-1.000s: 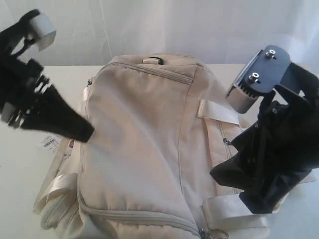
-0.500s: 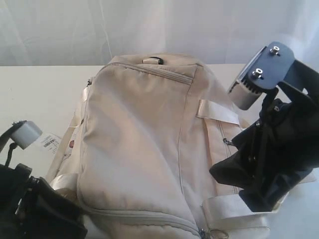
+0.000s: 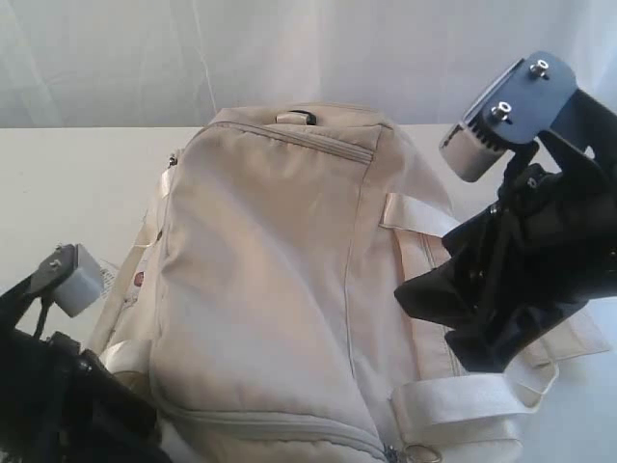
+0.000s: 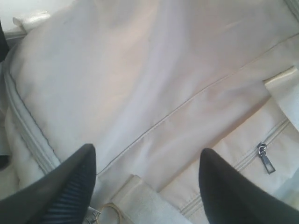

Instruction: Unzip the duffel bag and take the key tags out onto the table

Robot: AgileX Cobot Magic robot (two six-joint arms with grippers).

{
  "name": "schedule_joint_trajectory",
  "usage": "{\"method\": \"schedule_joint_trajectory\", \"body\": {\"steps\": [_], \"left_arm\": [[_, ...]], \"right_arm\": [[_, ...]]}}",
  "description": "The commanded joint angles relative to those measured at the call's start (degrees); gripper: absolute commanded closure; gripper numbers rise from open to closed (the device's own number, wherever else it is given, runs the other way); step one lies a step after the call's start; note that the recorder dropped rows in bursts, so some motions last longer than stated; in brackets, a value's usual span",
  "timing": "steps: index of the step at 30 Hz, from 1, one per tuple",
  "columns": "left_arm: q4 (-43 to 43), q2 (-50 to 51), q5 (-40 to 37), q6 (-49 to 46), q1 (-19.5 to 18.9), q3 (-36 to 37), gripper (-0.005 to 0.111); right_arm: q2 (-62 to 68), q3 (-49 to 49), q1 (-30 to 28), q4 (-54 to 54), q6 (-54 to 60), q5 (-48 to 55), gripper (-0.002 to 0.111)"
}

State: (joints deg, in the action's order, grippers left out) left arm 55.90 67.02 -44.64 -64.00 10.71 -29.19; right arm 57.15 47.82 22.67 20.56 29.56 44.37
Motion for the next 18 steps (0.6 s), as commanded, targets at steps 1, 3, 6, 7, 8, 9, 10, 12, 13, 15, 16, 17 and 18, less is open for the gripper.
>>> {"method": "schedule_joint_trajectory", "body": {"steps": [1, 3, 6, 7, 8, 9, 10, 12, 13, 15, 16, 17, 18], "left_arm": [[0.4, 1.2, 6.2, -0.3, 8.0, 0.4, 0.056], [0.4, 1.8, 9.2, 0.5, 10.1, 0.4, 0.065], [0.4, 2.0, 11.2, 1.0, 11.4, 0.4, 0.093], [0.1, 2.0, 11.2, 1.0, 11.4, 0.4, 0.105], [-0.4, 2.0, 11.2, 0.8, 11.4, 0.4, 0.106], [-1.2, 2.0, 11.1, 1.2, 11.4, 0.3, 0.107], [-3.8, 2.0, 11.0, 2.5, 11.3, 0.0, 0.107], [-11.1, 1.7, 10.1, 7.3, 11.3, -1.3, 0.107], [-18.8, 1.2, 9.5, 13.2, 11.3, -2.7, 0.107], [-34.5, 0.6, 7.6, 24.4, 11.1, -5.4, 0.107], [-42.9, 0.3, 6.3, 30.8, 11.1, -7.1, 0.107], [-49.2, 0.1, 4.7, 36.6, 11.1, -8.6, 0.107], [-56.7, -0.2, 3.4, 41.4, 11.1, -10.2, 0.107]], "right_arm": [[-0.3, 0.3, 0.1, 0.3, -0.8, -0.9, 0.049], [-0.3, 0.3, 0.1, 0.3, -1.6, -0.7, 0.049], [-0.3, 0.3, 0.1, 0.3, -1.6, 0.2, 0.049], [-0.3, 0.3, 0.1, 0.3, -1.6, 0.5, 0.049], [-0.3, 0.3, 0.1, 0.2, -1.6, 0.8, 0.049], [-0.3, 0.3, 0.1, 0.2, -1.6, 0.8, 0.049], [-0.3, 0.3, 0.1, 0.2, -1.6, 0.9, 0.049], [-0.3, 0.3, 0.1, 0.2, -1.6, 0.9, 0.049], [-0.3, 0.3, 0.1, 0.2, -1.6, 0.9, 0.049], [-0.3, 0.3, 0.1, 0.2, -1.6, 0.9, 0.049], [-0.3, 0.3, 0.1, 0.2, -1.6, 0.9, 0.049], [-0.3, 0.3, 0.1, 0.2, -1.7, 0.7, 0.049], [-0.3, 0.3, 0.1, 0.2, -2.3, 0.6, 0.049]]}}
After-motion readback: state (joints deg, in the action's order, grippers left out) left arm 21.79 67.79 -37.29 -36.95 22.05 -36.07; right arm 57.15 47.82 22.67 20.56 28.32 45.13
